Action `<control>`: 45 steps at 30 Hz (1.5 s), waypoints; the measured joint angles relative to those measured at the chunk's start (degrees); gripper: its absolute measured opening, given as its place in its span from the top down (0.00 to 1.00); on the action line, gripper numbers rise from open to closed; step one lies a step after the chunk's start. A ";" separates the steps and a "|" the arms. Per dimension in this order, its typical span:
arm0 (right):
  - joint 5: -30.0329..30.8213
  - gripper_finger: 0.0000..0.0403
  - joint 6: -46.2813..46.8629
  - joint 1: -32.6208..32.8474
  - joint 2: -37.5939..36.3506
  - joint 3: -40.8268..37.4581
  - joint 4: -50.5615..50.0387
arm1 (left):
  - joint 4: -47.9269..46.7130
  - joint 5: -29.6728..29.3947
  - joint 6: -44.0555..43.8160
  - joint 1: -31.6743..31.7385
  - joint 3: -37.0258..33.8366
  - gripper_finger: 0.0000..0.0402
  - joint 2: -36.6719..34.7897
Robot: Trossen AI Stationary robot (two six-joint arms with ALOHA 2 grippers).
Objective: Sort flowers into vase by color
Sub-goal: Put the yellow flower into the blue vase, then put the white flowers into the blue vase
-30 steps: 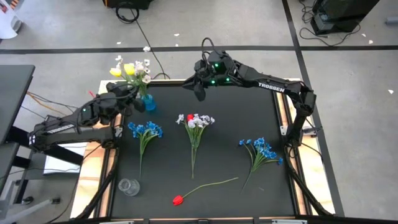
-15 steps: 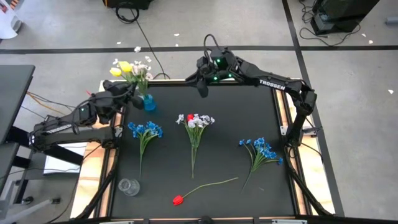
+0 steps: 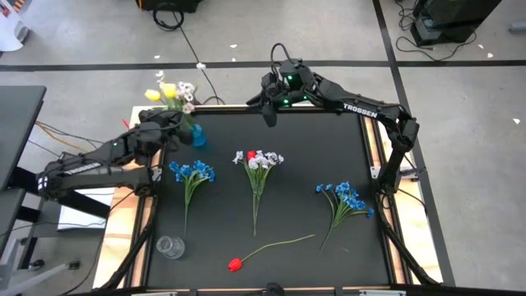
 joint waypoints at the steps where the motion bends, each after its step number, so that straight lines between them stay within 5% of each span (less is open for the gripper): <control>1: -0.02 0.69 -0.17 0.00 0.00 0.00 -0.03 | -0.02 0.00 -0.08 0.46 0.00 0.98 0.79; 11: 0.02 0.69 -0.70 0.00 0.00 0.00 -3.62 | -0.05 0.15 -6.82 5.31 0.00 0.96 6.17; 22: 0.44 0.69 -1.75 -0.37 0.00 0.00 -8.29 | 0.11 4.50 -10.03 7.84 -0.02 0.59 7.35; 28: 0.44 0.69 -1.54 -0.39 0.00 0.00 -8.66 | -2.15 8.90 -10.02 7.81 1.58 0.48 7.00; 38: 0.44 0.68 0.42 -0.23 0.00 0.00 -11.18 | -25.56 9.94 -9.00 7.57 11.77 0.46 5.48; 45: 1.72 0.68 6.25 0.96 0.15 0.00 -11.28 | -35.64 20.49 -13.19 7.55 18.40 0.46 5.52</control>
